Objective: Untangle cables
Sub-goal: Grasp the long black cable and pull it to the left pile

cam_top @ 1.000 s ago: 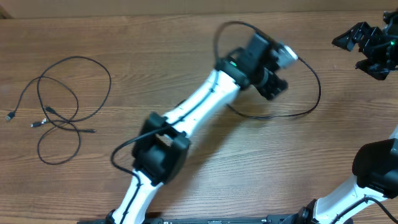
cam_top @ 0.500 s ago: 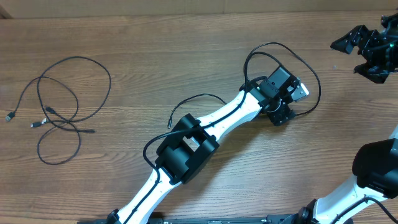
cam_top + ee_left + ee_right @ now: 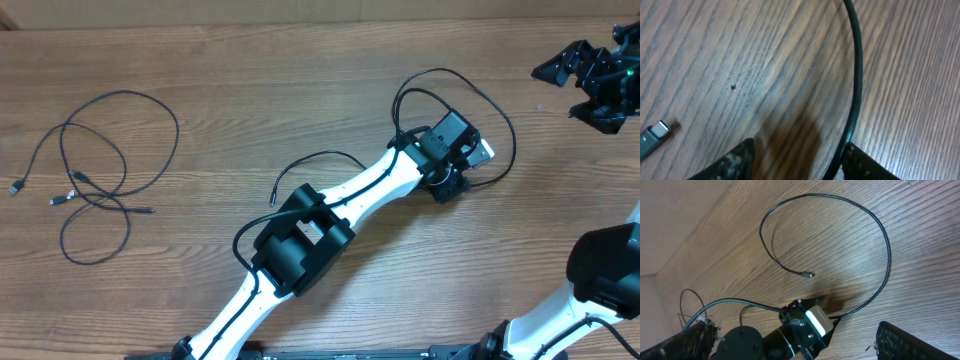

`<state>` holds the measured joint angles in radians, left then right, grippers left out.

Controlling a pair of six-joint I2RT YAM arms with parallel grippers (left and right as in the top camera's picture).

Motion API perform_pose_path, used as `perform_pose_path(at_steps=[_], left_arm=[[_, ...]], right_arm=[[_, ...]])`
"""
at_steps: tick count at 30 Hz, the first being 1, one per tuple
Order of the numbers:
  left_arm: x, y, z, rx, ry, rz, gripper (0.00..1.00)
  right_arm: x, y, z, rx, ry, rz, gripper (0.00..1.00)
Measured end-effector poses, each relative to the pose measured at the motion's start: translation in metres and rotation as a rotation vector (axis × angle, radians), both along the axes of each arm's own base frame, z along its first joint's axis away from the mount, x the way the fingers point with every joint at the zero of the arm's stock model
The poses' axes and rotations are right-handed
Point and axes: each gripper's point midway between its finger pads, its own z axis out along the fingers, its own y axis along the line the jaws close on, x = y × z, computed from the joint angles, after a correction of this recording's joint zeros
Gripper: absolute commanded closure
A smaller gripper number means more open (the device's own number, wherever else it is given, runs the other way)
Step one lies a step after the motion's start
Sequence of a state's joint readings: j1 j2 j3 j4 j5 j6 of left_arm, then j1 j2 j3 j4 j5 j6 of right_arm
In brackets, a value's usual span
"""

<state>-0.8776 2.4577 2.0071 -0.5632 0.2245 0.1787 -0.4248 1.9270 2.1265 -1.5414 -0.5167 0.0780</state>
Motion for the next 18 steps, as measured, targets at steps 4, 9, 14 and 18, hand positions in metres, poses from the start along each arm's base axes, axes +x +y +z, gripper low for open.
perform_pose_path(at_steps=[4, 9, 14, 18], left_arm=[[0.001, 0.005, -0.003, 0.027, -0.004, 0.013, 0.47], [0.004, 0.009, -0.005, 0.047, -0.016, 0.029, 0.81], [0.012, 0.018, -0.009, 0.089, -0.042, 0.086, 0.96], [0.011, 0.041, -0.01, 0.187, -0.012, 0.186, 0.96]], right_arm=[[0.0, 0.0, 0.0, 0.0, 0.0, 0.0, 0.0], [0.0, 0.0, 0.0, 0.001, 0.002, 0.0, 0.0], [-0.001, 0.0, 0.0, 0.002, 0.004, 0.0, 0.0], [-0.002, 0.001, -0.001, 0.004, 0.01, 0.0, 0.0]])
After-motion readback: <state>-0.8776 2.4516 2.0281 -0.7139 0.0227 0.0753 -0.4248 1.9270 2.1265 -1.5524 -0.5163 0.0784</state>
